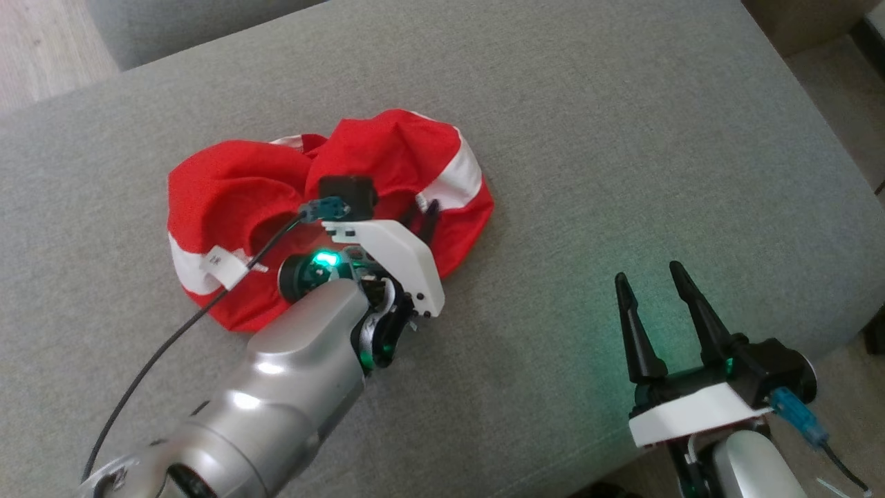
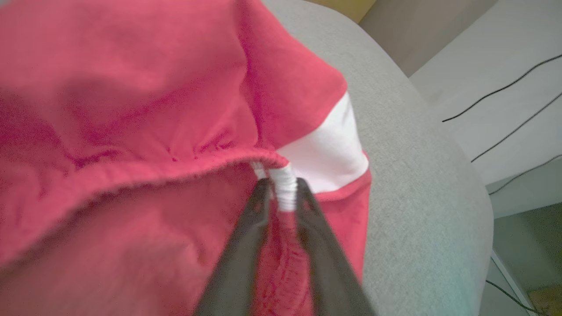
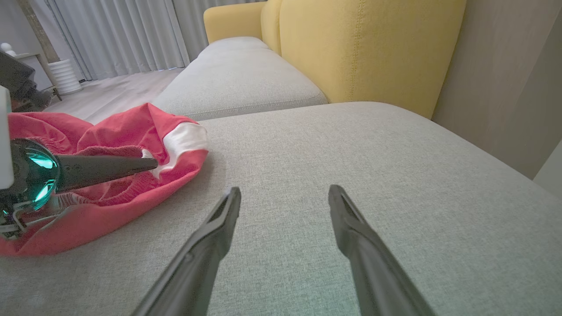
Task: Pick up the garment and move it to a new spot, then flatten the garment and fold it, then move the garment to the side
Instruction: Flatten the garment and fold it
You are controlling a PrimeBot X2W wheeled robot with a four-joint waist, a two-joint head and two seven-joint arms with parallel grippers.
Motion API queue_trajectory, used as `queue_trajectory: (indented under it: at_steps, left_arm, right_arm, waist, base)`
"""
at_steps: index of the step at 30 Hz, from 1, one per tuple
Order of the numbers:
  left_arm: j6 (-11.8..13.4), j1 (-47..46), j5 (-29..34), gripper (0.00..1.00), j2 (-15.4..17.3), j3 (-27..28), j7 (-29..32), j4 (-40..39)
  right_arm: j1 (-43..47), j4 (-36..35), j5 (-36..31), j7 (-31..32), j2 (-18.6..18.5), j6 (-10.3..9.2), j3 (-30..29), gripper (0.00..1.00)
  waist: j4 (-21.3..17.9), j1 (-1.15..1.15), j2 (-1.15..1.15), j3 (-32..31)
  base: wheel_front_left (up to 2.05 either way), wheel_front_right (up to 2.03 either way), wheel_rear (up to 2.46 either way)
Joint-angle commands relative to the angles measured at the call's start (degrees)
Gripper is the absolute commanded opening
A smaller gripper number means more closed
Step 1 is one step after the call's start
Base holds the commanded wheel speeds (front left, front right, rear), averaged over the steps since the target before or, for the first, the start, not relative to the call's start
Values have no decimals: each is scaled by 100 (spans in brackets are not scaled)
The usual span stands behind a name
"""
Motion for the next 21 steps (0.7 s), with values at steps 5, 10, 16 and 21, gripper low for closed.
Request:
queue_trajectory:
  at_steps: [5, 10, 16, 21]
  left_arm:
    - [-382, -534, -203, 0, 12, -357, -329, -135]
    - [-706, -989, -203, 0, 12, -664, -760, -357]
    - [-980, -1844, -291, 0, 12, -675, -1055, -805]
    - [-1115, -2309, -369, 0, 69, -453, -1137, -1046]
  right_arm:
    - [-146, -119, 51, -22, -29, 22, 66, 100]
    - [-70, -89, 46, -22, -29, 22, 45, 100]
    - [163, -79, 15, -22, -29, 22, -59, 100]
    - [297, -101, 18, -22, -29, 22, -145, 100]
  waist:
    - [52, 0, 0, -106]
    - [170, 0, 0, -436]
    - [529, 0, 0, -922]
    - [899, 0, 0, -1136]
  base:
    - [0, 0, 0]
    - [0, 0, 0]
    - [0, 0, 0]
    - [0, 0, 0]
